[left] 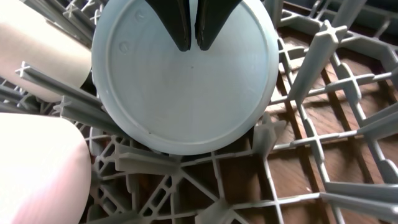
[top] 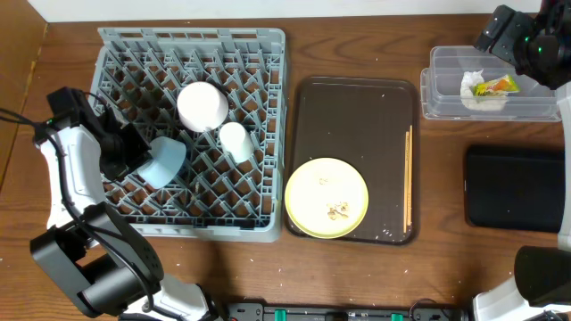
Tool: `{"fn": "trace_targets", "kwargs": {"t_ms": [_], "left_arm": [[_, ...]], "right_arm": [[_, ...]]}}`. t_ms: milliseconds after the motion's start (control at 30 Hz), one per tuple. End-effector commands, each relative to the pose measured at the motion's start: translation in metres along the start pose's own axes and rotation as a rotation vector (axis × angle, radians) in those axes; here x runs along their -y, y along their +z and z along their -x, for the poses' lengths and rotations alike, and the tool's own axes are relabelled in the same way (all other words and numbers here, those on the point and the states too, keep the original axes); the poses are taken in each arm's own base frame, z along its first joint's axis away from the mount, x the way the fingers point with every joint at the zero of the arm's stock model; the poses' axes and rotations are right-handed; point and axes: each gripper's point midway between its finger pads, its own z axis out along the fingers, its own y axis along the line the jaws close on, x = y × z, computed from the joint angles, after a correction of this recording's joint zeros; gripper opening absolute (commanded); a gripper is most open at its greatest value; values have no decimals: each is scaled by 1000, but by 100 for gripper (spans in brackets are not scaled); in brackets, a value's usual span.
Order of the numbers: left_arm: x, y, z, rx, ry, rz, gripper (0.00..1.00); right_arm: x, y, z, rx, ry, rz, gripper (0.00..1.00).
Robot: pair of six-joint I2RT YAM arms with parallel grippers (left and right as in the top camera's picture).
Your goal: Sort waste into correct bins and load items into the dishwasher
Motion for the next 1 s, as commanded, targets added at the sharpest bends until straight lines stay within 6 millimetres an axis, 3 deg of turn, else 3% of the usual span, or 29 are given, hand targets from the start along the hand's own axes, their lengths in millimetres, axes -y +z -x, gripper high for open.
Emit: {"fn": "trace_targets", "kwargs": {"t_ms": [0, 267, 467, 600, 767, 967], "left_arm": [[14, 9, -23, -87, 20, -38, 8], [22, -15, -11, -6, 61, -50, 8], [25, -30, -13, 26, 74, -55, 8], [24, -30, -15, 21, 104, -51, 8], [9, -22, -12, 39, 109, 28, 8], [8, -12, -9, 39, 72, 22, 8]], "right_arm": [[1, -2, 2, 6, 3, -2, 99], [1, -2, 2, 6, 3, -2, 99], [1, -2, 2, 5, 2, -2, 99], [1, -2, 2, 6, 3, -2, 99], [1, -2, 2, 6, 3, -2, 99], [1, -2, 2, 6, 3, -2, 99]]}}
